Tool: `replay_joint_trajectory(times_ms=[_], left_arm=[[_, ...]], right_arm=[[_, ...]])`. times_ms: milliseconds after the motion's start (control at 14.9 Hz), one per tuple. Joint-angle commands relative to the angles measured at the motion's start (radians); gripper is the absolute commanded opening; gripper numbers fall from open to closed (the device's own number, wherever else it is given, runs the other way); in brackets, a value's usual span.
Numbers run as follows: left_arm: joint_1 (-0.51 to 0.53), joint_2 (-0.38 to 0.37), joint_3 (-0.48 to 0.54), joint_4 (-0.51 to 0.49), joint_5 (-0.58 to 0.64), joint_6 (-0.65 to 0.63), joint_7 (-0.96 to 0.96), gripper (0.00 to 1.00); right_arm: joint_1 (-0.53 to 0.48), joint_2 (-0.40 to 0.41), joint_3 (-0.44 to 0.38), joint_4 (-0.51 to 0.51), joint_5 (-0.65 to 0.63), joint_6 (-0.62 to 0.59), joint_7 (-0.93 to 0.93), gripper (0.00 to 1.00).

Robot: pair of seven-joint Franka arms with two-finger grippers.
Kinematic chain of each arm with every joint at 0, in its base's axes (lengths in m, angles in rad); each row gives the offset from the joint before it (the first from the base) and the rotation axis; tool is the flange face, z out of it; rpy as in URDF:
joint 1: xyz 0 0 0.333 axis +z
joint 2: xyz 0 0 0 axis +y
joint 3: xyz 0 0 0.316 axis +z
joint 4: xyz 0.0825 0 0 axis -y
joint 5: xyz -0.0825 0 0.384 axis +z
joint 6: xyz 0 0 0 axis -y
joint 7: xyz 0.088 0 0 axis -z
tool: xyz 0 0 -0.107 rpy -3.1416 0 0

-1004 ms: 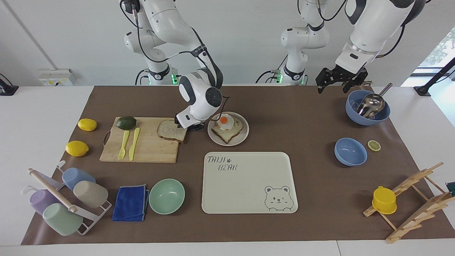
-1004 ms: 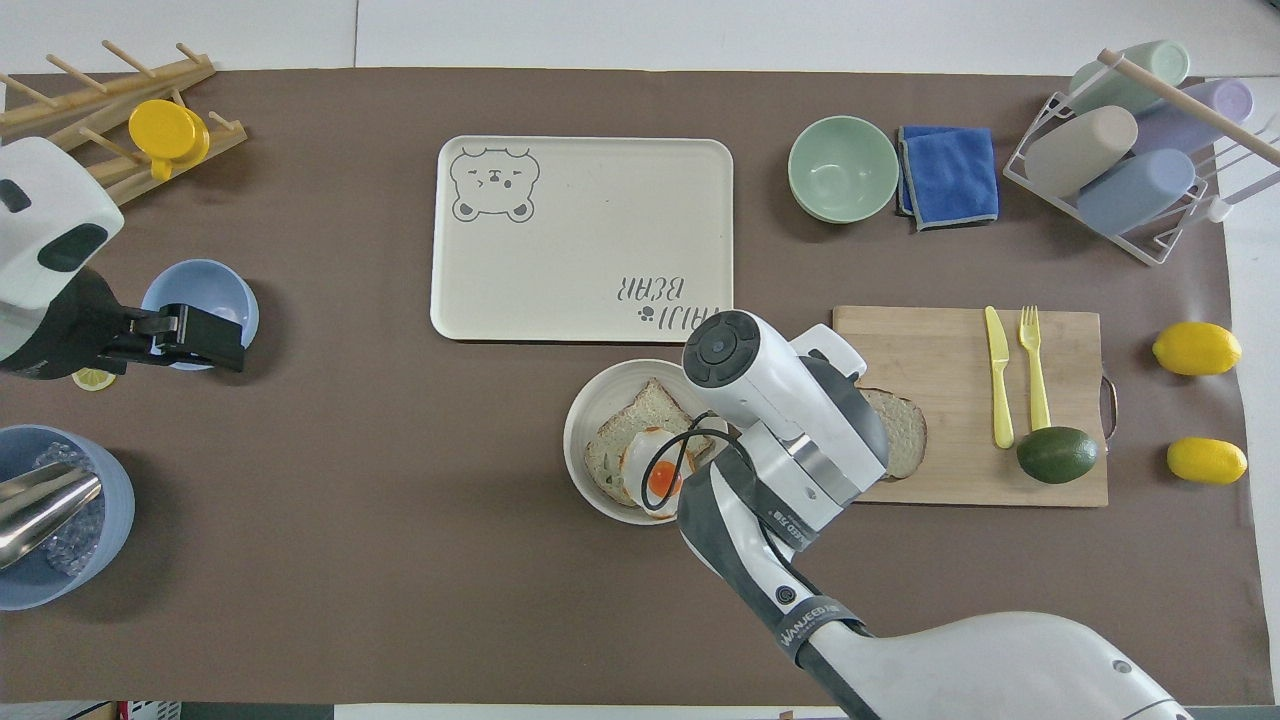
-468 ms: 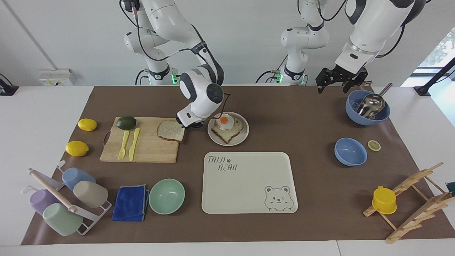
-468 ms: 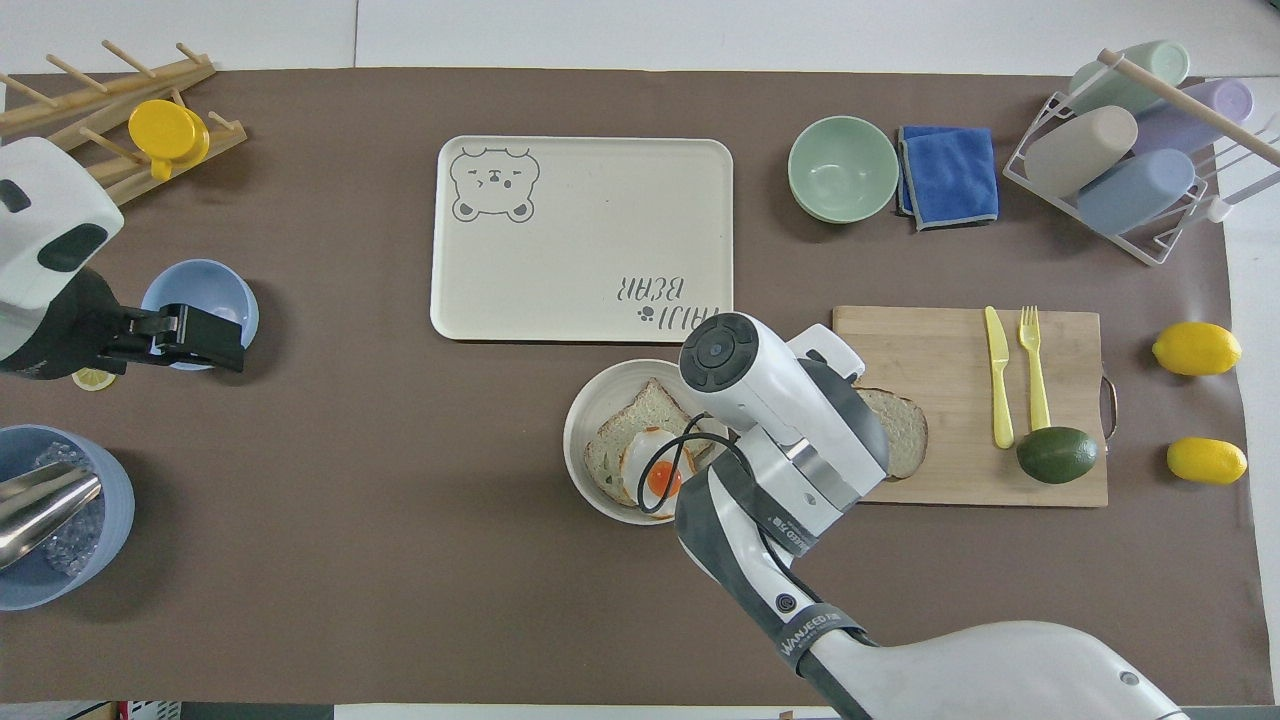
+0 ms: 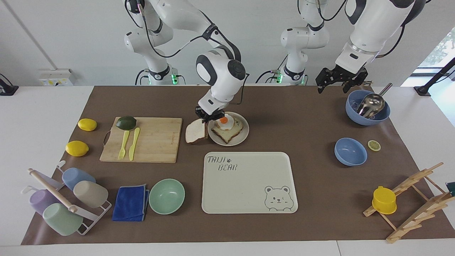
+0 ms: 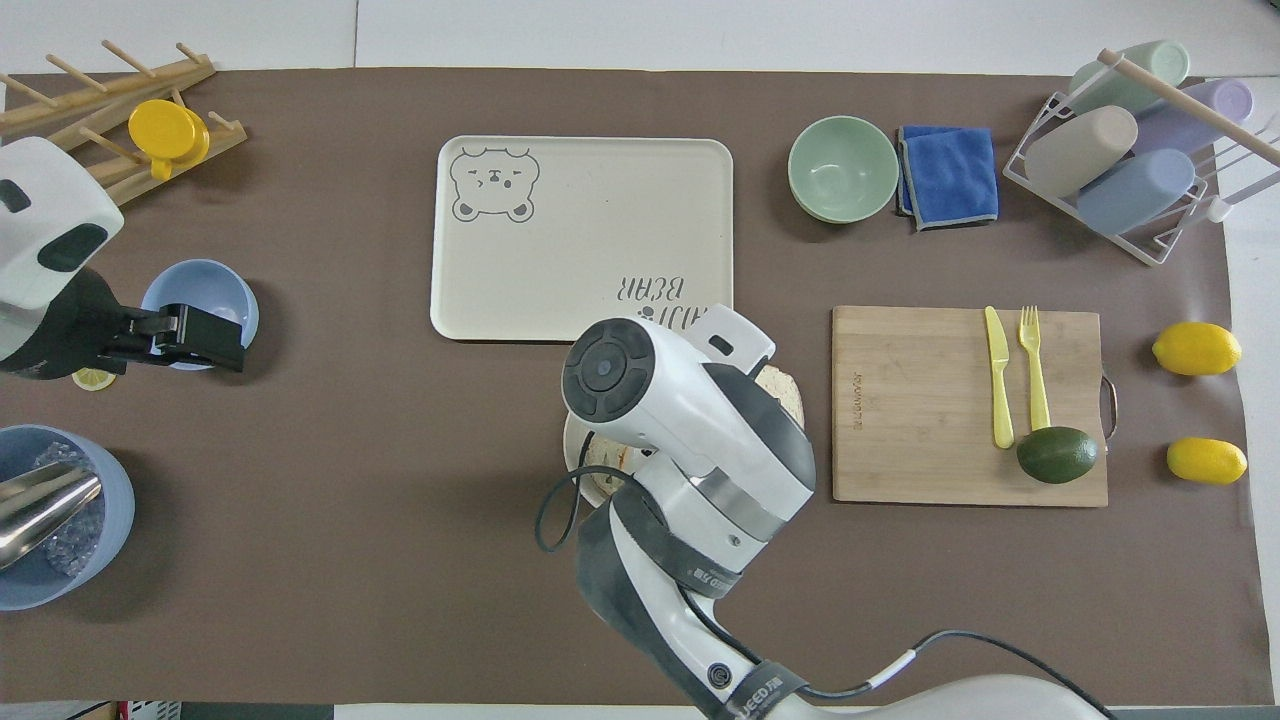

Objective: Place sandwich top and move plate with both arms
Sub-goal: 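Carry the bread over the plate and lower it onto the egg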

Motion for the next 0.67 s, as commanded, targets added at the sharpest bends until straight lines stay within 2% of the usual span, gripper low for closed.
replay_joint_trajectory(times_ms=[0,201,602], left_arm=[[0.004,-0.024,0.002,-0.025,-0.008,0.008,0.002,1.00],[0.004,-0.024,0.002,-0.025,-0.008,0.008,0.002,1.00],[0.004,-0.024,0.003,-0.025,-0.009,0.008,0.002,1.00]], right_arm=[[0.001,0.031,0.058,0.034,0.030,0.010,0.056,0.00],[0.050,0.045,0.064,0.031,0.030,0.077,0.100,0.00],[0.052,0.047,0.070,-0.006,0.032,0.211,0.095,0.00]])
